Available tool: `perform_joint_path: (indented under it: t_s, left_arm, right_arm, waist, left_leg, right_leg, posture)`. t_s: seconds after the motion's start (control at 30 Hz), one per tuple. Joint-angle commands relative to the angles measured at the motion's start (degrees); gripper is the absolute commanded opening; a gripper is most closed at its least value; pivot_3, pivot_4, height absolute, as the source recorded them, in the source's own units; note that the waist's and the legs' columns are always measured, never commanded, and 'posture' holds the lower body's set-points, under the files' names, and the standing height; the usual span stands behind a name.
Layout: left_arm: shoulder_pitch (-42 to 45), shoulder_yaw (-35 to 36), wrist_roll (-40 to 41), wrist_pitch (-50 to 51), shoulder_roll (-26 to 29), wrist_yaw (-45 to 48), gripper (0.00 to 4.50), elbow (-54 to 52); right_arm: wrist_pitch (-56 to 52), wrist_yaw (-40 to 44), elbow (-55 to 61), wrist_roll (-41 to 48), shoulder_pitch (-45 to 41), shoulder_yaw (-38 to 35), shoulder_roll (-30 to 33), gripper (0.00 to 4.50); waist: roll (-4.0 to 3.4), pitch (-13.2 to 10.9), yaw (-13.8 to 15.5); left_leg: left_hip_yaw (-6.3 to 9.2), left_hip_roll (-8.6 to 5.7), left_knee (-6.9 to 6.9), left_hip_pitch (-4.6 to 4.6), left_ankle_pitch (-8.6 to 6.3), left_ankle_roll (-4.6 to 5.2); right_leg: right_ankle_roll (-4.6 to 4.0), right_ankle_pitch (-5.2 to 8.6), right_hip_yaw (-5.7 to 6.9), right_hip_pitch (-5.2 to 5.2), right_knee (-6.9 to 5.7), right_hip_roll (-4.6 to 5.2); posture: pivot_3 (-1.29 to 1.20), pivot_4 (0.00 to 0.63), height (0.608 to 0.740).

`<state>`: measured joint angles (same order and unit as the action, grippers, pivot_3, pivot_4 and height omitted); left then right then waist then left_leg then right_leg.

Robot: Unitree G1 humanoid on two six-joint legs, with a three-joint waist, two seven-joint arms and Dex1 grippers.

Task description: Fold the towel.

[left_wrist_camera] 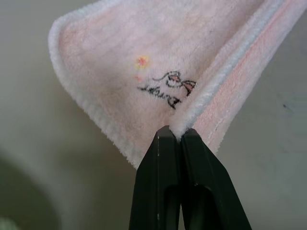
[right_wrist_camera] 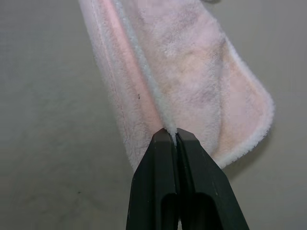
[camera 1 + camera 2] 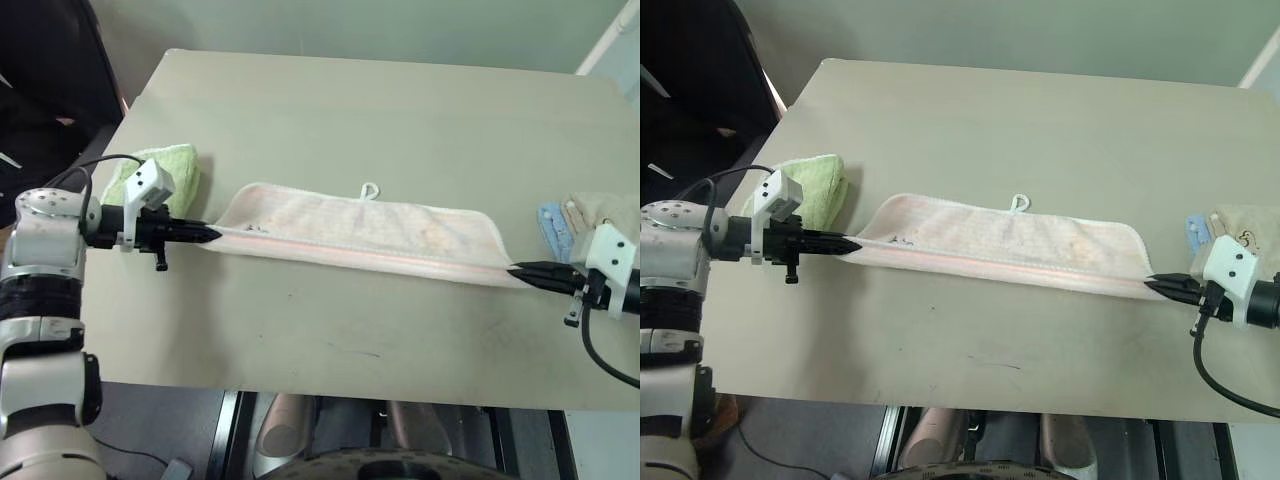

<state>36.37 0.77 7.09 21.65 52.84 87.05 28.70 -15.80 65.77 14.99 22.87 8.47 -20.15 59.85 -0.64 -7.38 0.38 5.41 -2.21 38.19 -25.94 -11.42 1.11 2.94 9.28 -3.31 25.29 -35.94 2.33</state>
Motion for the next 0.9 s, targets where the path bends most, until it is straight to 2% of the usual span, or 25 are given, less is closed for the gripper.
perform_joint_path:
  t_s: [0.03, 0.13, 0.27, 0.4, 0.57, 0.67, 0.9]
  left_arm:
    - [-2.84, -0.21, -1.33, 3.83, 4.39, -2.76, 0.05, -7.23]
    - [-5.28, 0.16, 1.78, 8.61, 5.31, -2.57, 0.05, -12.48]
    - [-7.11, -0.01, 2.73, 10.20, 6.34, -3.56, 0.05, -14.51]
    - [-5.47, -0.34, 3.42, 9.76, 4.92, -5.19, 0.05, -11.04]
    - [1.40, -0.89, 2.94, 3.37, 1.28, -7.35, 0.05, 0.52]
    - [4.58, -1.64, 2.25, -0.69, 0.71, -6.46, 0.05, 6.12]
    - [16.33, -3.35, -0.36, -9.08, -4.51, -9.66, 0.05, 24.06]
  right_arm:
    - [0.94, 1.23, -0.64, -2.15, 2.42, -3.31, 1.91, 0.00]
    - [1.80, 2.25, -0.94, -2.01, 3.22, -3.29, 2.11, 0.00]
    - [1.58, 3.97, -0.78, -1.26, 3.92, -3.68, 2.73, 0.00]
    - [1.60, 2.89, -3.90, -0.41, -1.54, -1.56, 1.57, 0.00]
    - [0.55, -1.09, -10.36, -2.22, -8.75, 1.82, -0.72, 0.00]
    - [0.82, -2.13, -12.40, -3.09, -10.90, 3.28, -1.15, 0.00]
    - [1.26, -7.06, -16.29, -5.72, -16.96, 7.53, -3.73, 0.00]
  waist:
    - [0.00, 0.00, -0.02]
    - [0.01, 0.01, -0.03]
    - [0.01, 0.01, -0.07]
    - [0.01, 0.01, -0.07]
    - [0.04, 0.02, 0.14]
    - [0.03, 0.02, 0.18]
    - [0.03, 0.02, 0.25]
  left_leg:
    - [0.00, 0.00, -0.01, 0.01, -0.10, -0.17]
    - [0.00, -0.02, -0.04, 0.00, -0.37, -0.62]
    - [0.00, 0.00, -0.07, 0.03, -0.47, -0.79]
    - [0.00, -0.01, -0.09, 0.04, -0.52, -0.84]
    - [0.03, 0.01, -0.14, 0.07, -0.45, -0.75]
    - [0.03, 0.00, -0.14, 0.01, -0.08, -0.12]
    - [0.04, 0.01, -0.14, -0.01, -0.06, -0.04]
  right_leg:
    - [-0.01, 0.01, -0.01, 0.00, 0.01, 0.00]
    - [-0.01, 0.03, -0.02, 0.03, 0.01, 0.00]
    - [-0.02, 0.10, -0.03, 0.04, -0.01, -0.01]
    - [-0.08, 0.15, -0.06, 0.06, -0.01, -0.01]
    - [-0.12, 0.15, -0.04, 0.05, -0.04, -0.02]
    - [-0.12, 0.14, -0.03, 0.10, -0.03, 0.00]
    - [-0.08, 0.13, 0.02, 0.09, 0.00, 0.00]
  posture:
    - [0.00, 0.150, 0.740]
    - [0.00, 0.150, 0.740]
    - [0.00, 0.150, 0.740]
    - [0.00, 0.150, 0.740]
    - [0.00, 0.150, 0.740]
    - [0.00, 0.150, 0.740]
    - [0.00, 0.150, 0.740]
